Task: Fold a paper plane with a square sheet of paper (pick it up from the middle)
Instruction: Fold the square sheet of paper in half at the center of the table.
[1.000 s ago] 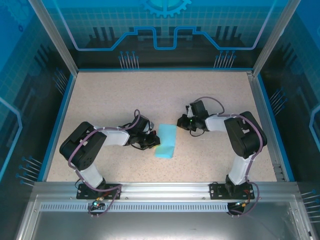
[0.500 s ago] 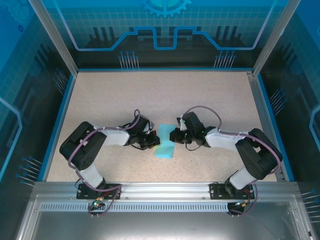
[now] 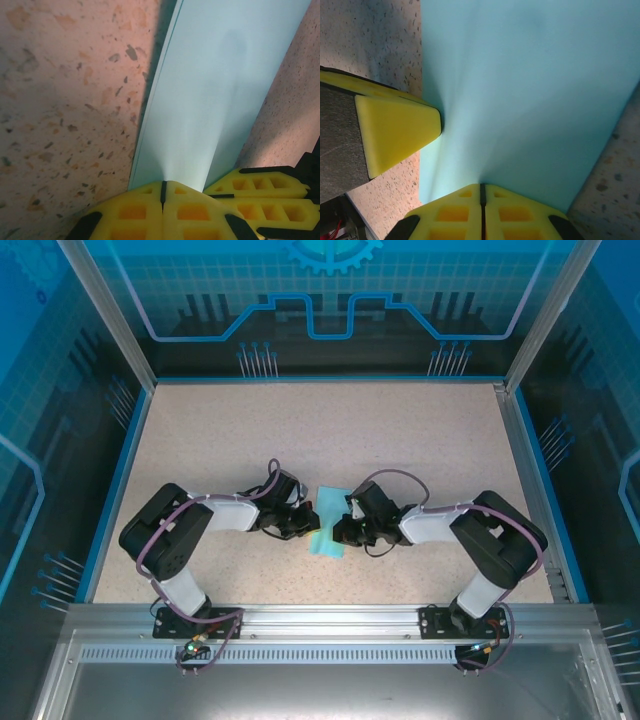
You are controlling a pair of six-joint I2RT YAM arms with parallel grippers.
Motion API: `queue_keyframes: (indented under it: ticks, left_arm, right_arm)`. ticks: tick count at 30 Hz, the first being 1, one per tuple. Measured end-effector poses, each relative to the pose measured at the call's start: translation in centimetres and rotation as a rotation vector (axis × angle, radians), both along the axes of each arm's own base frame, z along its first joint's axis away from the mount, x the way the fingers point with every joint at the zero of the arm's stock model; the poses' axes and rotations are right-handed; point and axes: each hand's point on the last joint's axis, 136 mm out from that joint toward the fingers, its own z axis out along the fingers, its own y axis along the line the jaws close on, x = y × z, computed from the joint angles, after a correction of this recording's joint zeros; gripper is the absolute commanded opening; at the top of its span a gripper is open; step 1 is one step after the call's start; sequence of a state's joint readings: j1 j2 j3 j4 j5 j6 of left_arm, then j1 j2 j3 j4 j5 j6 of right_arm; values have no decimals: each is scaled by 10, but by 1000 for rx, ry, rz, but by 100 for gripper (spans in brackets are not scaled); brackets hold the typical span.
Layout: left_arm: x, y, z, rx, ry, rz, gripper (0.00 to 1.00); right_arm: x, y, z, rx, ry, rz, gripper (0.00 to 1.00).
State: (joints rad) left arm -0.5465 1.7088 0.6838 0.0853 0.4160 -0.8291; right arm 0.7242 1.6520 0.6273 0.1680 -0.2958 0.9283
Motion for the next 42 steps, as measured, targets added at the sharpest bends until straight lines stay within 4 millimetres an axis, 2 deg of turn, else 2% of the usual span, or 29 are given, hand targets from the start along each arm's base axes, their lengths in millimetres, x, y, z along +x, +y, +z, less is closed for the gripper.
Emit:
queue_keyframes:
  ticks: [5, 11, 18, 21, 25, 29, 34, 38, 42]
  left_arm:
    - [0, 0, 0, 1, -3, -4, 0]
    - [0, 0, 0, 4, -11, -14, 0]
    - [0, 0, 0, 4, -10, -15, 0]
    - [0, 0, 0, 4, -10, -15, 0]
    - [0, 0, 0, 4, -10, -15, 0]
    - [0, 0, 0, 4, -10, -15, 0]
    - [0, 0, 0, 4, -10, -15, 0]
    - [0, 0, 0, 5, -10, -15, 0]
    - [0, 0, 0, 5, -11, -15, 0]
  right_arm:
    - [-9, -4, 0, 1, -5, 7, 8]
    - [-27, -19, 0, -30, 17, 9, 8]
    - [-37, -31, 5, -69, 25, 20, 9]
    - [-38, -26, 18, -63, -2, 45, 9]
    - [-26, -4, 34, -29, -46, 76, 9]
    - [-24, 8, 21, -46, -24, 100, 8]
    - [-33, 0, 0, -88, 22, 104, 8]
    - [-35, -3, -1, -72, 3, 102, 8]
    - [-46, -16, -2, -60, -3, 92, 8]
